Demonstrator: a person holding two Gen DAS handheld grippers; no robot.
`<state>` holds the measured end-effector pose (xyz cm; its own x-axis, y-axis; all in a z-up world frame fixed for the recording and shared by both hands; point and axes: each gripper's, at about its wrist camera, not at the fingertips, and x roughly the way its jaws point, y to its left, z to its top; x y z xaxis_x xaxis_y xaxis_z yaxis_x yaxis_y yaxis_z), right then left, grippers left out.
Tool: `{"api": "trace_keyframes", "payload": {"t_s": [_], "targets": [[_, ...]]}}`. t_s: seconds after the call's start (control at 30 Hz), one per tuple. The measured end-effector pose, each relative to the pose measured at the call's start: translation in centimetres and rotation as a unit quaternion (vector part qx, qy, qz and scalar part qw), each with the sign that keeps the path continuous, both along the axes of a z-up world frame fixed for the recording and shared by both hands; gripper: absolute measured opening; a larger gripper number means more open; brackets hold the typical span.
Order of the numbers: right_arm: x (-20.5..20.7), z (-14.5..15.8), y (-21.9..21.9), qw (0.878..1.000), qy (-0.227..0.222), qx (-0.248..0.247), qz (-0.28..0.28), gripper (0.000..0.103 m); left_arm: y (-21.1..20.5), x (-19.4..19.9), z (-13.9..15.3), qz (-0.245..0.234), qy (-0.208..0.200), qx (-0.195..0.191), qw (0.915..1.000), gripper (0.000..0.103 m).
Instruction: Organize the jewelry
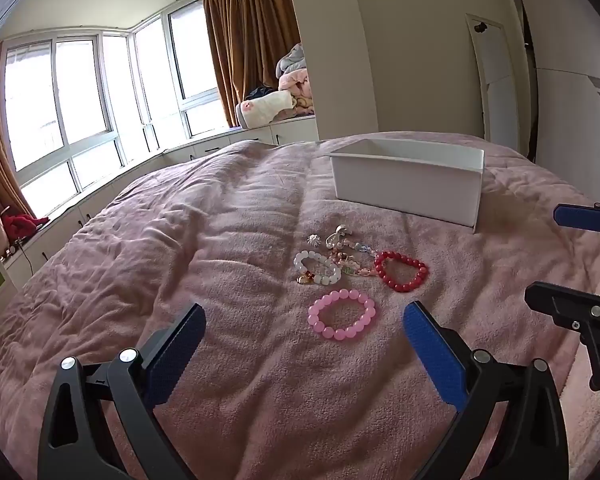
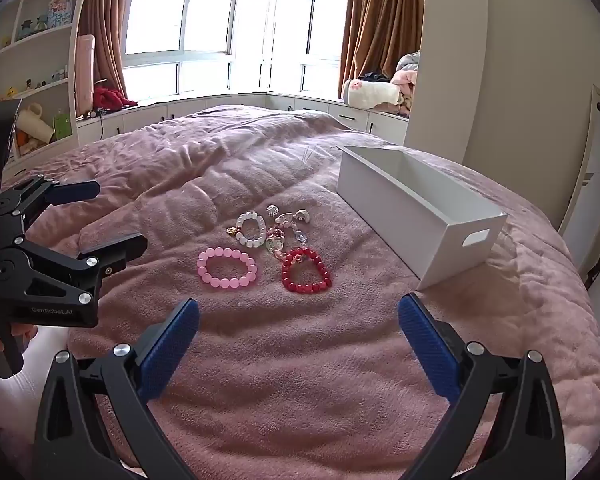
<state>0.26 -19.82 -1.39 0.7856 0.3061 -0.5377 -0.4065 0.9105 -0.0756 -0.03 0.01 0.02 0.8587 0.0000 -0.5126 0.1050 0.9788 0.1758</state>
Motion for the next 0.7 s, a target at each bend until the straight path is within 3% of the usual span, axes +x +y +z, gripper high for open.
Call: {"api": "trace_keyframes", "payload": {"t_s": [0.7], "targets": [[-0.31, 0.37, 0.00, 1.000, -0.013, -0.001, 0.002, 0.098, 0.31, 0.23, 0.29, 0.000, 0.004, -0.011, 0.9999, 0.100]]}}
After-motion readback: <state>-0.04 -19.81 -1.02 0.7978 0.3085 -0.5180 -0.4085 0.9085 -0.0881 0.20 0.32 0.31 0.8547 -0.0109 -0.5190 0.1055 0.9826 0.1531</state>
